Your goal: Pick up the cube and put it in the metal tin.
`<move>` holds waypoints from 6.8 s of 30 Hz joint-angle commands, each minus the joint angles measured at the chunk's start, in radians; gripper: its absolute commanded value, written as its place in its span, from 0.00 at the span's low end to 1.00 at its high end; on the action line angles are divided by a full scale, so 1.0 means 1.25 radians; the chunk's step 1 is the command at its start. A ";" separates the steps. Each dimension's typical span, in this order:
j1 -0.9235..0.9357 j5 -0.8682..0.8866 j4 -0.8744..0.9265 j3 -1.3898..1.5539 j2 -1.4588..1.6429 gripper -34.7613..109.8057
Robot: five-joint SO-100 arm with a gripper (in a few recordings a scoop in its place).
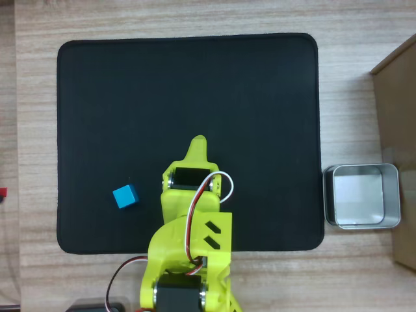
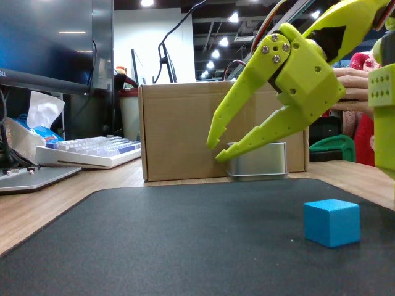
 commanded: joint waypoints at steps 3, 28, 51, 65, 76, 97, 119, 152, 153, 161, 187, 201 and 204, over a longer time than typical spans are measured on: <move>-0.001 -0.005 0.002 0.010 0.022 0.24; -0.220 -0.260 0.384 -0.431 -0.200 0.29; -0.329 -0.917 0.394 -0.534 -0.641 0.35; -0.449 -0.996 0.368 -0.549 -0.756 0.35; -0.491 -1.036 0.290 -0.528 -0.857 0.35; -0.491 -0.976 0.109 -0.391 -0.841 0.32; -0.352 -0.820 0.107 -0.399 -0.666 0.24; 0.442 -0.344 0.145 -0.502 -0.503 0.24; 0.466 -0.323 0.130 -0.502 -0.507 0.24; 0.628 -0.150 0.036 -0.525 -0.655 0.24; 0.742 -0.117 -0.124 -0.552 -0.850 0.40; 0.609 -0.091 -0.174 -0.540 -0.672 0.30; 0.525 -0.098 -0.174 -0.542 -0.611 0.26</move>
